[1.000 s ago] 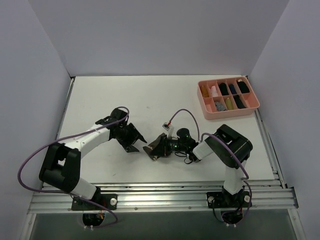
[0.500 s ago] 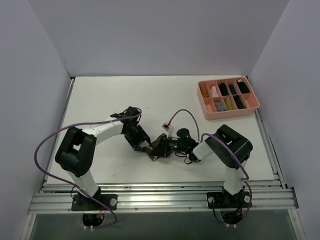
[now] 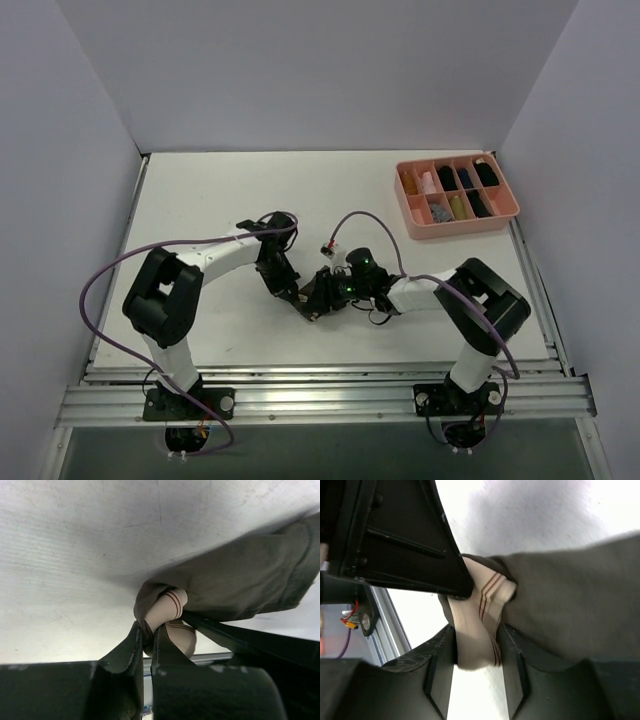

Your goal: Roll the underwear

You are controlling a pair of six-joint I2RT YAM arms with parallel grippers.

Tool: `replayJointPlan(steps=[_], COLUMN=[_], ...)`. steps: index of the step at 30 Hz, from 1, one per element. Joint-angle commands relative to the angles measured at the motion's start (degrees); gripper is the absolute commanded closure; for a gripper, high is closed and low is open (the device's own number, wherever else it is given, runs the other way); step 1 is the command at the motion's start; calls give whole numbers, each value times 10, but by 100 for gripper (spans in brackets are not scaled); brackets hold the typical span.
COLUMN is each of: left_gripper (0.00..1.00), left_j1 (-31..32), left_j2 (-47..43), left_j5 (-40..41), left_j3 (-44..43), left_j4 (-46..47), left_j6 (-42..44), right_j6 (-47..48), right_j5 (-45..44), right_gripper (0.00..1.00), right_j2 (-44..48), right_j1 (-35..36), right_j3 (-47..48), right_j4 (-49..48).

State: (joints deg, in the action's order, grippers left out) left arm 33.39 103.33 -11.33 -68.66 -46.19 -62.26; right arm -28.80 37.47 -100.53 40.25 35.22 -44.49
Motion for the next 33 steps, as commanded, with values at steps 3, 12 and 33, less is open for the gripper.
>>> replayJointPlan(steps=[3, 12, 33], left_gripper=[98, 98, 98], left_j1=[7, 14, 19], left_j2=[-8, 15, 62], left_j5=[82, 76, 64], left_j3=[-10, -23, -64], left_j4=[-137, -149, -162], left_j6=[42, 46, 50], right_j6=[76, 134, 188], right_j5=[-119, -186, -449], right_gripper=[63, 58, 51], right_j2=[100, 168, 70], right_j1=[9, 88, 277], right_j3=[48, 107, 187], right_j4=[233, 294, 324])
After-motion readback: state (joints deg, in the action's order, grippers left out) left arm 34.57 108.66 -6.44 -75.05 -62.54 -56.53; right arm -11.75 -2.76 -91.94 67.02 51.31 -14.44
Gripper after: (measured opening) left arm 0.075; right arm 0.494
